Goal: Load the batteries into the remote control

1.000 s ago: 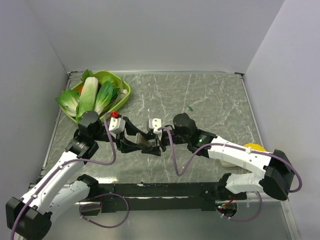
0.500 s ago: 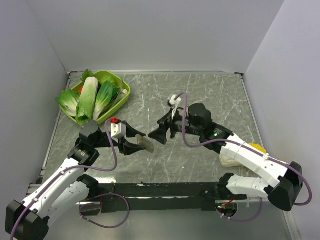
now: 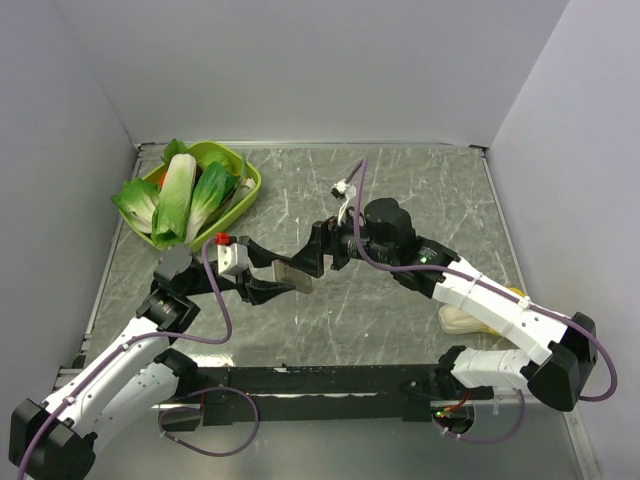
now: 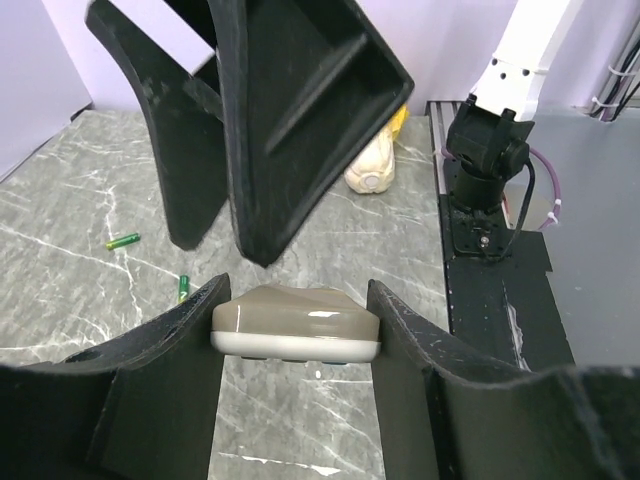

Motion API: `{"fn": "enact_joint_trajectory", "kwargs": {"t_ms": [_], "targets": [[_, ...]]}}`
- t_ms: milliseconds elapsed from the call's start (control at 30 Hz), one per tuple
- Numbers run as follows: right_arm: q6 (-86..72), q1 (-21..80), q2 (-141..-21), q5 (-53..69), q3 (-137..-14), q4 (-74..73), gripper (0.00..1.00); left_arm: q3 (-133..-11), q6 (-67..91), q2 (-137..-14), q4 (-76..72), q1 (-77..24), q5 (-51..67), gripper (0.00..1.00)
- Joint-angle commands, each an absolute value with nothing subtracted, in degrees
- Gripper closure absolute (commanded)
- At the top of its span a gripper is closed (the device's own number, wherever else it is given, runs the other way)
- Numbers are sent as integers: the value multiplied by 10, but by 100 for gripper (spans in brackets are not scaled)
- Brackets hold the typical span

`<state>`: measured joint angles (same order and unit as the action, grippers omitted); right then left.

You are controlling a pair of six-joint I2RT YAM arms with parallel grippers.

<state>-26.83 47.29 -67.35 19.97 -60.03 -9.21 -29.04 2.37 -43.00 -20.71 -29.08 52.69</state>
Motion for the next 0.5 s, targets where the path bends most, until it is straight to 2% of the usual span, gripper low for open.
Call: {"fn": "enact_joint_trajectory", "kwargs": {"t_ms": [0, 467], "targets": [[-280, 484, -672, 206, -635, -93, 5, -312, 32, -428, -255, -294, 525, 98], [-271, 496, -668, 221, -634, -76, 6, -311, 42, -437, -265, -293, 522, 98]]}}
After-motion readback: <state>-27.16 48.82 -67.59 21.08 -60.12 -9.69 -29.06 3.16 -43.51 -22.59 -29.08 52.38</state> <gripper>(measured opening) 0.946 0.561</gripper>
